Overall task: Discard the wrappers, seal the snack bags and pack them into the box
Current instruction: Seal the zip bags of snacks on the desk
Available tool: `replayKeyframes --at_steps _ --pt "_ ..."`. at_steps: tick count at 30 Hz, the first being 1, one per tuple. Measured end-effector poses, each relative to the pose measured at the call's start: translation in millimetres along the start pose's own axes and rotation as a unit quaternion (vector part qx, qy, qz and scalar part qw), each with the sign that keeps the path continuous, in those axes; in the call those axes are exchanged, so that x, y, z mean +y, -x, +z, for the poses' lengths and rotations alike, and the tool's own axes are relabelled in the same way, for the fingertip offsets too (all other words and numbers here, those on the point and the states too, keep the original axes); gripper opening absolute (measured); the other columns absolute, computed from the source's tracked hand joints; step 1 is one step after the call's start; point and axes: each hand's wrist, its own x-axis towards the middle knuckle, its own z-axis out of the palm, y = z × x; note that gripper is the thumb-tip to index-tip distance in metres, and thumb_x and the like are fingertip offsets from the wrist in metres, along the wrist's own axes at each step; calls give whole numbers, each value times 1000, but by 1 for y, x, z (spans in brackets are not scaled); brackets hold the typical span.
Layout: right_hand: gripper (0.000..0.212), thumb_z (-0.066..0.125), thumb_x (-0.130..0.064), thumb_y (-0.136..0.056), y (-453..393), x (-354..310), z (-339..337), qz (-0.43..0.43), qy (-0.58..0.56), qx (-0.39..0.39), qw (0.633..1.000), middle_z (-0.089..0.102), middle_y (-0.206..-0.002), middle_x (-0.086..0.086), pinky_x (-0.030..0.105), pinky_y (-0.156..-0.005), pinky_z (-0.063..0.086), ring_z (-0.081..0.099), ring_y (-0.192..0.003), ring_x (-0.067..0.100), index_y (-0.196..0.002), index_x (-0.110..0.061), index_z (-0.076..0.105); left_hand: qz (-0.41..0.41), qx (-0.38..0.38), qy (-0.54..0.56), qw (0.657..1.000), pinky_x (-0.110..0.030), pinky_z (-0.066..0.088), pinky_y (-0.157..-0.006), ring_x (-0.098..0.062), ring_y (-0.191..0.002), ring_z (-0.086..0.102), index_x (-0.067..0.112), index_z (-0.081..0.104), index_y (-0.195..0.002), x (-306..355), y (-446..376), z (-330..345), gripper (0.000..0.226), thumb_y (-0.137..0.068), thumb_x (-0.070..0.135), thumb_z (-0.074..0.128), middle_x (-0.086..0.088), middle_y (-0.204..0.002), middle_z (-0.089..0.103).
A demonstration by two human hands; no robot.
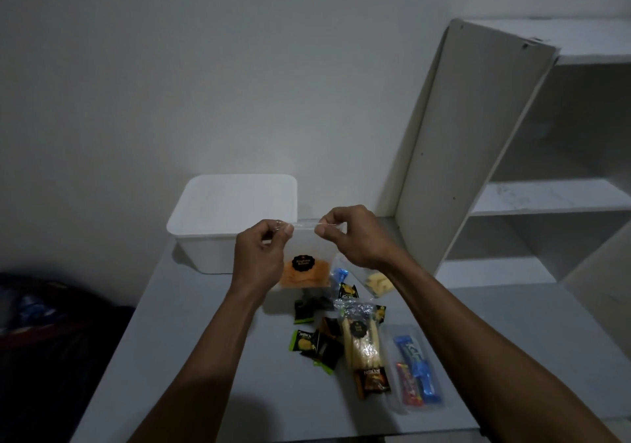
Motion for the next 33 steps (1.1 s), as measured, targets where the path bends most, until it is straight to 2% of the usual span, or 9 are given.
replayKeyframes --at_steps 4,12,16,18,23,27,29,31,33 --pt "16 61 -29 -95 3 -2 6 9 -8 22 1000 69 -99 -5 14 -64 35 57 -91 7 -89 -15 68 2 5 9 1000 -28 50 -76 -10 -78 61 18 66 -73 1 0 -2 19 -92 16 65 3 -79 69" --pt "15 69 -33 -90 1 -2 7 47 -79 43 995 71 -97 -4 23 -69 47 64 -88 14 -87 -19 71 -5 9 22 1000 -22 47 -74 -7 -76 60 18 67 -72 0 -3 -10 18 -91 16 66 6 -77 68" --pt "14 73 -30 -86 5 -3 -1 70 -135 45 987 73 -94 -8 15 -68 41 62 -86 -2 -86 -16 74 -3 8 23 1000 -20 47 -74 -8 -77 61 16 68 -74 1 -5 -12 17 -91 16 66 4 -78 68" --pt "14 74 -31 -85 8 -2 -5 72 -123 51 989 73 -91 -10 13 -63 40 60 -76 -7 -83 -18 74 -4 4 23 1000 -19 47 -73 -8 -77 61 16 68 -74 1 -5 -12 16 -91 16 67 3 -78 69" --pt "15 74 -33 -85 13 -3 -8 66 -119 78 988 73 -90 -7 19 -61 42 58 -64 -5 -77 -21 70 -12 -4 43 999 -15 48 -74 -4 -76 63 13 71 -78 3 -2 -7 14 -91 18 67 2 -78 70" --pt "18 69 -28 -91 19 -3 -13 54 -143 64 986 71 -95 1 6 -38 34 51 -42 -10 -88 -10 70 -2 -9 46 999 -12 48 -72 -4 -75 62 12 71 -79 8 -2 -5 14 -91 17 66 1 -78 70" --pt "18 69 -27 -91 20 -5 -11 51 -135 51 988 70 -97 0 6 -46 38 56 -53 -8 -92 -9 72 -4 -16 39 999 -13 48 -73 -6 -77 63 14 71 -79 9 -1 -2 14 -92 18 66 2 -78 70" --pt "18 70 -29 -89 20 -5 -6 49 -134 53 988 71 -95 -4 15 -64 44 62 -78 -3 -91 -12 73 -8 -24 37 999 -13 48 -74 -5 -78 64 14 71 -80 9 1 1 13 -92 18 66 2 -79 71" --pt "18 69 -29 -90 19 -5 -2 53 -137 61 987 72 -94 -2 20 -70 46 64 -90 9 -88 -12 72 -9 -29 41 999 -15 49 -75 -6 -78 64 14 71 -80 8 4 4 13 -91 18 66 1 -80 71"
